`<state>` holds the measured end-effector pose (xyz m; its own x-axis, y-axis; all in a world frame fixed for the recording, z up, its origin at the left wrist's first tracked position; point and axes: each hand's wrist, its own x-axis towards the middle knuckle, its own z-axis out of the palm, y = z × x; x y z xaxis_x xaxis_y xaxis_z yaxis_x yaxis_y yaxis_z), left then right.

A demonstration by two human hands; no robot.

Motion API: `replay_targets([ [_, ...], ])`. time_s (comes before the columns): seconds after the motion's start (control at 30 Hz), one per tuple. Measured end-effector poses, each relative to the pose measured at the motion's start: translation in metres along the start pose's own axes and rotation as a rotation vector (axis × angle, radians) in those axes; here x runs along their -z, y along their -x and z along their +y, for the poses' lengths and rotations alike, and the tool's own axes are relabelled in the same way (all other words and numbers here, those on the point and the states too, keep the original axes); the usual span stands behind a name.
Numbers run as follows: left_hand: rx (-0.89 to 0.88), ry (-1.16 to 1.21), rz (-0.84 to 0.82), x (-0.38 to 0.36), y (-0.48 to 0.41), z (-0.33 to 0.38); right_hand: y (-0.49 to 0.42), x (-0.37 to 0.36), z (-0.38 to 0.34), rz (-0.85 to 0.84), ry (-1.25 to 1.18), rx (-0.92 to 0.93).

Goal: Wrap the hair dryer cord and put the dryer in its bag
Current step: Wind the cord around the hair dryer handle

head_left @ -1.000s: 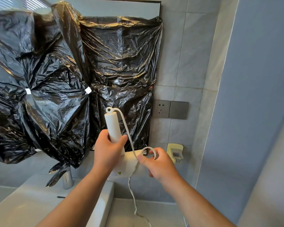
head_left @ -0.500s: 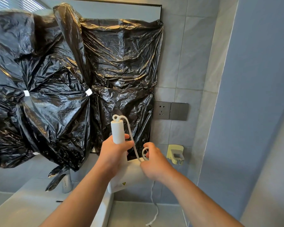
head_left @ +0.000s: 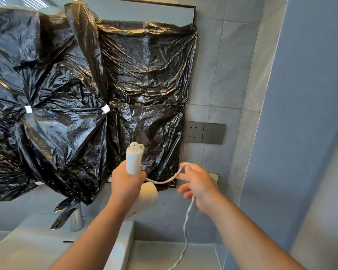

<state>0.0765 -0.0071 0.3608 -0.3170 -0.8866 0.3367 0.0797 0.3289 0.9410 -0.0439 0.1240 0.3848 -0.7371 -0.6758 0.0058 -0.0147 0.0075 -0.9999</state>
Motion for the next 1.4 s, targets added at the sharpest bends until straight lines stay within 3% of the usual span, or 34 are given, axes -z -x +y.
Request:
replay_targets([
  [0.1,0.063,0.112,0.113,0.006,-0.006,-0.008,0.006,0.012,0.002,-0.228,-0.174,-0.034],
  [0.17,0.124,0.237,0.168,0.008,-0.009,-0.013,0.013,0.011,0.008,-0.329,-0.145,-0.004],
  [0.37,0.275,0.645,0.196,-0.006,-0.009,-0.010,0.034,-0.014,0.028,-0.421,-0.133,-0.008],
  [0.53,0.294,0.723,0.105,-0.006,-0.008,-0.014,0.036,-0.018,0.031,-0.203,0.156,0.124],
  [0.67,0.308,0.693,-0.093,0.004,-0.009,-0.016,0.028,-0.002,0.026,-0.125,0.452,0.328],
  [0.87,0.287,0.620,-0.340,0.013,-0.004,-0.015,0.015,0.010,0.015,-0.128,0.351,0.331],
  [0.93,0.223,0.556,-0.265,0.010,-0.002,-0.013,0.015,0.008,0.014,-0.115,0.273,0.289],
  [1.03,0.136,0.565,-0.020,-0.001,0.001,-0.009,0.021,-0.005,0.016,-0.079,0.127,0.220],
  [1.17,0.269,0.774,0.286,-0.011,-0.003,-0.006,0.041,-0.031,0.030,-0.047,0.024,0.224],
  [1.23,0.388,0.841,0.311,-0.013,-0.011,-0.008,0.050,-0.042,0.042,-0.036,-0.032,0.207],
  [1.4,0.610,0.981,0.176,-0.011,-0.012,-0.010,0.048,-0.051,0.068,0.088,0.016,0.100],
])
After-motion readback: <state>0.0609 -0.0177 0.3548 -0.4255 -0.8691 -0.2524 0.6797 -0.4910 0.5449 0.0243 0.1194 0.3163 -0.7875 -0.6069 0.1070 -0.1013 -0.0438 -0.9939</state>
